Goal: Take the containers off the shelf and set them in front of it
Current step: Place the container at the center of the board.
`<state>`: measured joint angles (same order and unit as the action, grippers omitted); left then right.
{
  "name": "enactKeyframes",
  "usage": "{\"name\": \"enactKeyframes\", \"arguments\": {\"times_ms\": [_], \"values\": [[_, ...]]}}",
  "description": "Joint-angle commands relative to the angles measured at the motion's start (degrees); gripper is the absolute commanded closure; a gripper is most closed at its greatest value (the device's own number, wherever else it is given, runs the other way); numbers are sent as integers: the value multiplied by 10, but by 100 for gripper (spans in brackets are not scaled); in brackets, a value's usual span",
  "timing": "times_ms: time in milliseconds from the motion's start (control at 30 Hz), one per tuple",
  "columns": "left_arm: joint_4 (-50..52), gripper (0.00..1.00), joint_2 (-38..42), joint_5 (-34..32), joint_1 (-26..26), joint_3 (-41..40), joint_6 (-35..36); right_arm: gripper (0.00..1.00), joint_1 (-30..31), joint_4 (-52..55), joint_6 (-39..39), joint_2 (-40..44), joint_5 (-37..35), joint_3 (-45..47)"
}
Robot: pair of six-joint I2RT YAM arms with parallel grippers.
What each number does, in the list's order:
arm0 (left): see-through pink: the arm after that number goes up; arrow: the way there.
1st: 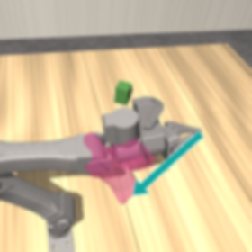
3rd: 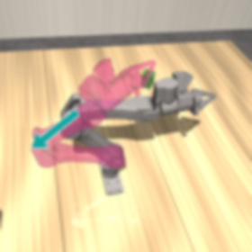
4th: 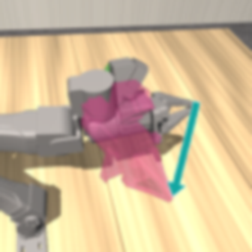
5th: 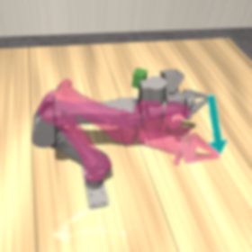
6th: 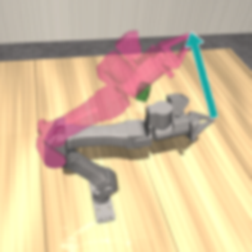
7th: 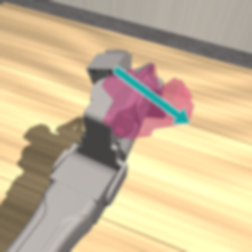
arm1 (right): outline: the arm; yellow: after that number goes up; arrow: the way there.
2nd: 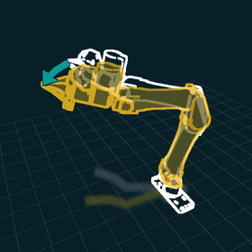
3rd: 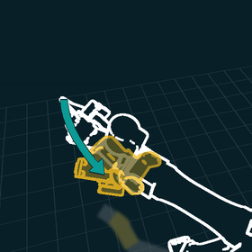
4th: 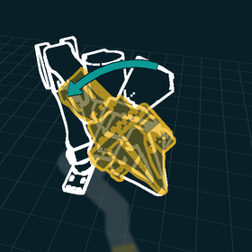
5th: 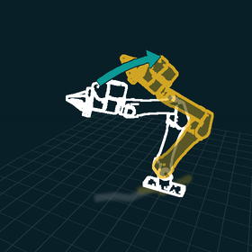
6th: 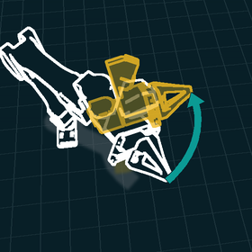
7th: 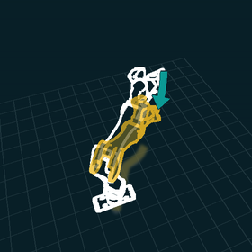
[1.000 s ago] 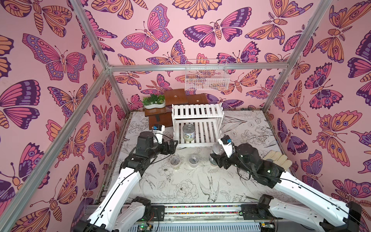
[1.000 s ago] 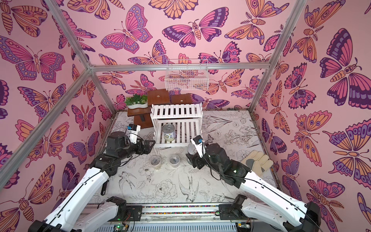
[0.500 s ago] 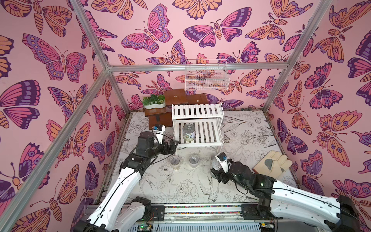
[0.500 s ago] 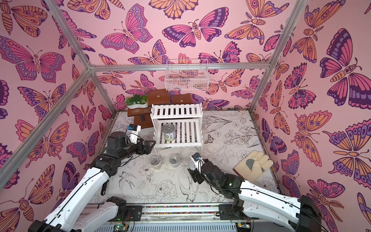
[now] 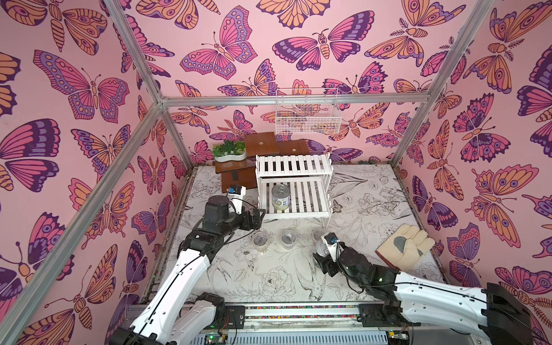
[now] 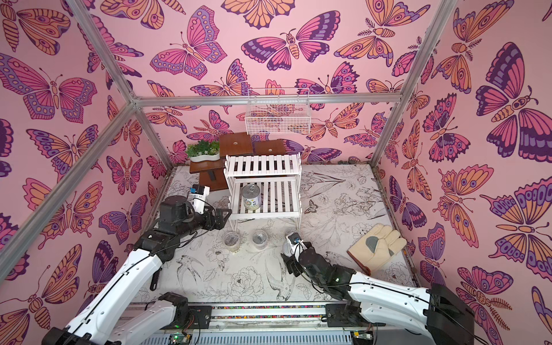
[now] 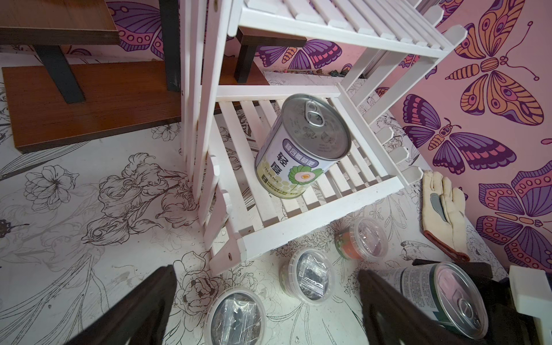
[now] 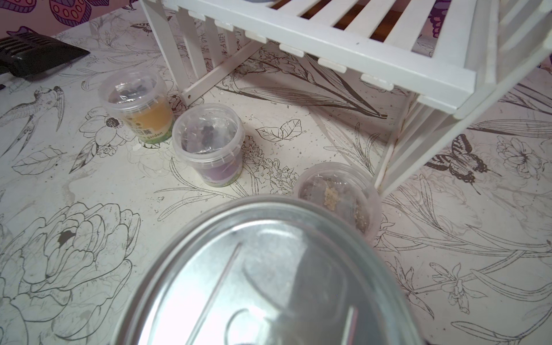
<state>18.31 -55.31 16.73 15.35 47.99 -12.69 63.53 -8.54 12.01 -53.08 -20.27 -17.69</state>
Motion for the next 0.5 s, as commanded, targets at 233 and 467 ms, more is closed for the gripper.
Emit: {"name": "enactKeyframes", "arguments": {"times_ms": [233,467], "values": [[2,0,3,2,2,1,4,29,4,-67,15,-25,-30,17],[1,0,2,2,6,-1,5,24,4,-71,21,-42,-37,22]]}}
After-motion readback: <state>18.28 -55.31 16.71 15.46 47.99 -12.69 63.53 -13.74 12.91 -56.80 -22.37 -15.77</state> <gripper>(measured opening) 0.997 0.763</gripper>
